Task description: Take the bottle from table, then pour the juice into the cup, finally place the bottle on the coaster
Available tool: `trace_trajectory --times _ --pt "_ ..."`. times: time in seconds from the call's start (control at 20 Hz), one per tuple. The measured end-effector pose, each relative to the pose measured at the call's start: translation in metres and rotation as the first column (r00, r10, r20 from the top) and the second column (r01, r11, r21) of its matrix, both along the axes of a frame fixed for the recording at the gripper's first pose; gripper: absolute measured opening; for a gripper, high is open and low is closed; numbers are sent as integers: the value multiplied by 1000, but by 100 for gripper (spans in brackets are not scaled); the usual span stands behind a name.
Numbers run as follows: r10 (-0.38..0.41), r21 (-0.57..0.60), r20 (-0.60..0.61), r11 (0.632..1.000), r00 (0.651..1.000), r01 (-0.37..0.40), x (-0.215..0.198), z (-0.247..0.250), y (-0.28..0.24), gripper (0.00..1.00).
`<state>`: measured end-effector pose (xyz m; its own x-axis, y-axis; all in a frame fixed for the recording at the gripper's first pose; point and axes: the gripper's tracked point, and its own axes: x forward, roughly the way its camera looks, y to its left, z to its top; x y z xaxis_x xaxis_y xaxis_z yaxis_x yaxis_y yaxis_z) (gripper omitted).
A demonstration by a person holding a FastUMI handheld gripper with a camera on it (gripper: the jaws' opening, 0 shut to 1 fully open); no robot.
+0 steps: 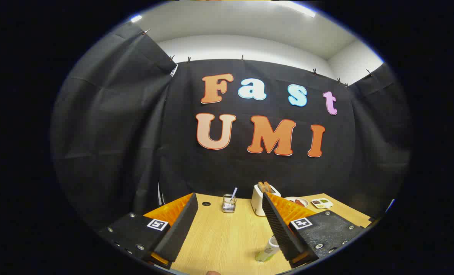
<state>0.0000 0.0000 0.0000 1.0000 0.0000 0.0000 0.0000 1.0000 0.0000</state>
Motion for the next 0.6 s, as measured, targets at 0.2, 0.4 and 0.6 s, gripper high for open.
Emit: trace_trajectory --times 0.2,0.4,0.6 --pt "-1 30 9 1000 1000 1 1 1 -10 100" --pt "-7 20 1 1000 1000 7 -12 -8 -10 100" --pt "10 10 10 1000 1000 -10 -14 -2 -4 100"
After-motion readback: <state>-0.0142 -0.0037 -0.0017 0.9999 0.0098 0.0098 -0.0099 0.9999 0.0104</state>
